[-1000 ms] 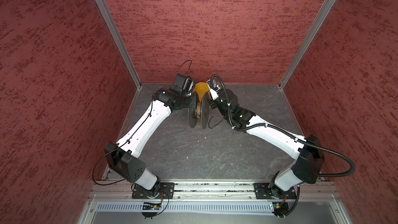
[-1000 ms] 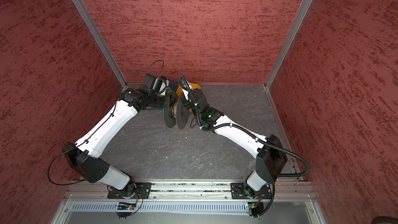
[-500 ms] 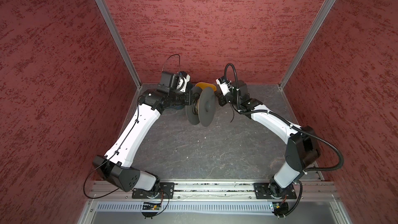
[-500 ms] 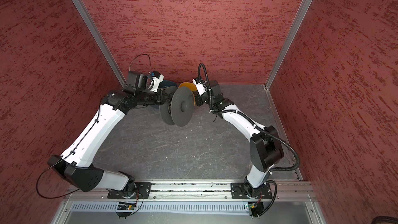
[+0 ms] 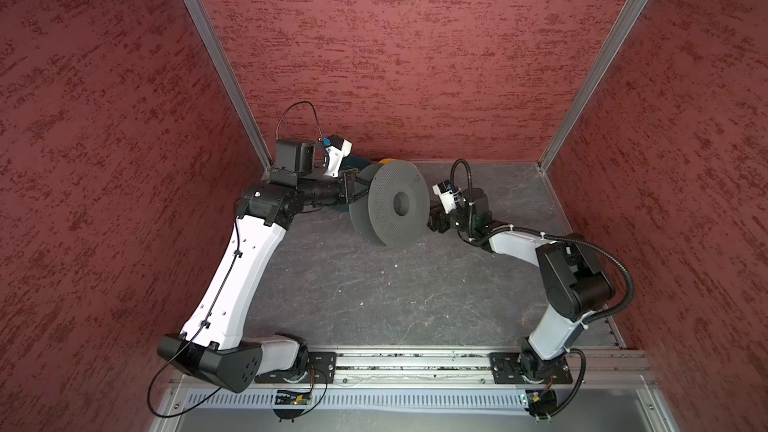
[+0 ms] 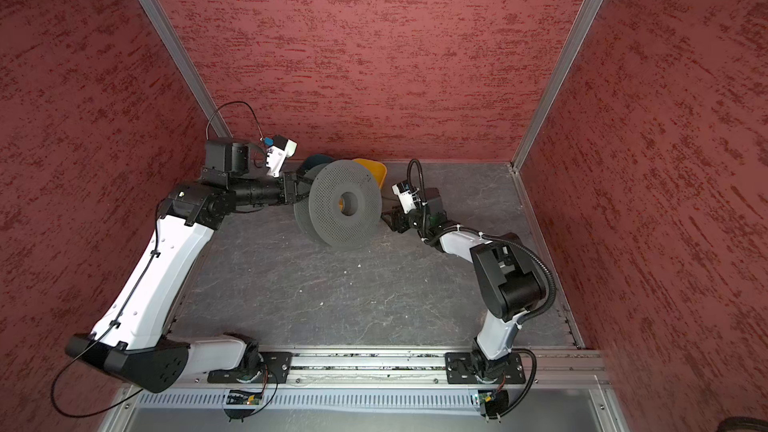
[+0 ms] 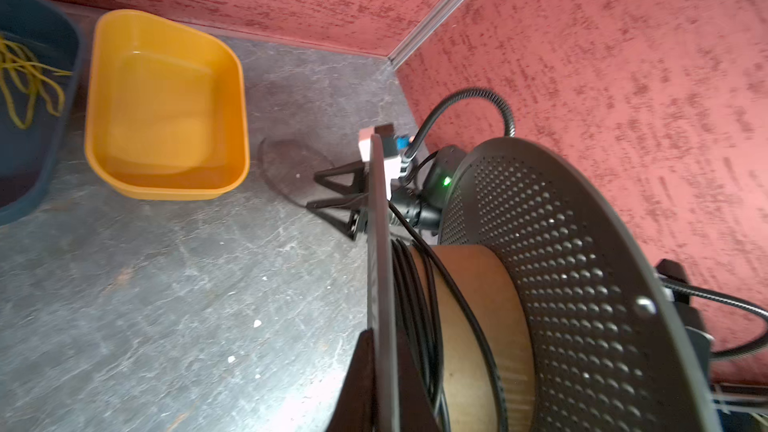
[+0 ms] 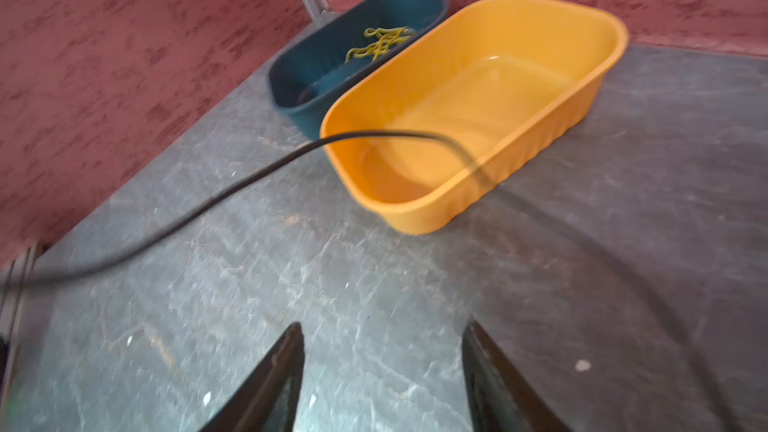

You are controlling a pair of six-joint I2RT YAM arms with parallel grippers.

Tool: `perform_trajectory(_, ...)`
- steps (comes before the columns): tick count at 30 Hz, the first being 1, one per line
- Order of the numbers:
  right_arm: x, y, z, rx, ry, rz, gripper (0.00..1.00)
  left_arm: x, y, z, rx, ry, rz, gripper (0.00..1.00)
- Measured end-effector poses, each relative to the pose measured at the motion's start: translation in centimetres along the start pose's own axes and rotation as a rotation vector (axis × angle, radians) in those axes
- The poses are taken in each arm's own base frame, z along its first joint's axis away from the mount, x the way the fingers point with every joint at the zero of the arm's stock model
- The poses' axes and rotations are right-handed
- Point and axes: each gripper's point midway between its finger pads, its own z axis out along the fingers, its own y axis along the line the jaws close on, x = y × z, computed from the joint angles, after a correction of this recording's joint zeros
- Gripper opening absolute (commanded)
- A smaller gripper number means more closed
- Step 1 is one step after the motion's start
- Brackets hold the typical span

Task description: Wrap the cables

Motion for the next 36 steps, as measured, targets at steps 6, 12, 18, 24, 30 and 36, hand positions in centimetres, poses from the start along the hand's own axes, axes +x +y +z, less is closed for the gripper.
perform_trajectory(6,-0.9,2.4,-3.0,-0.028,-0.107,-0.026,0.88,-1.3,-1.9,-0.8,0.068,-0.036,-0.001,0.0)
perform_trajectory(12,-2.2,5.8,-6.4,-0.078,-0.228,-0.087,0.9,-2.4,-3.4,-1.6,0.111,-0.079,0.006,0.0)
perform_trajectory(18,-2.4,9.5,-7.8,-0.14,-0.305,-0.167,0.91,-3.1,-4.0,-2.0,0.121,-0.11,-0.004,0.0)
perform_trajectory(24,-2.4,9.9,-6.2,-0.112,-0.35,-0.232,0.92,-3.7,-4.4,-2.2,0.139,-0.134,-0.013,0.0)
perform_trajectory(30,-2.2,6.9,-1.7,-0.048,-0.334,-0.246,0.84,-3.8,-4.9,-2.6,0.151,-0.14,-0.021,0.0)
perform_trajectory(36,-3.3,4.9,1.4,-0.002,-0.384,-0.261,0.83,-3.8,-5.3,-3.2,0.16,-0.15,-0.022,0.0)
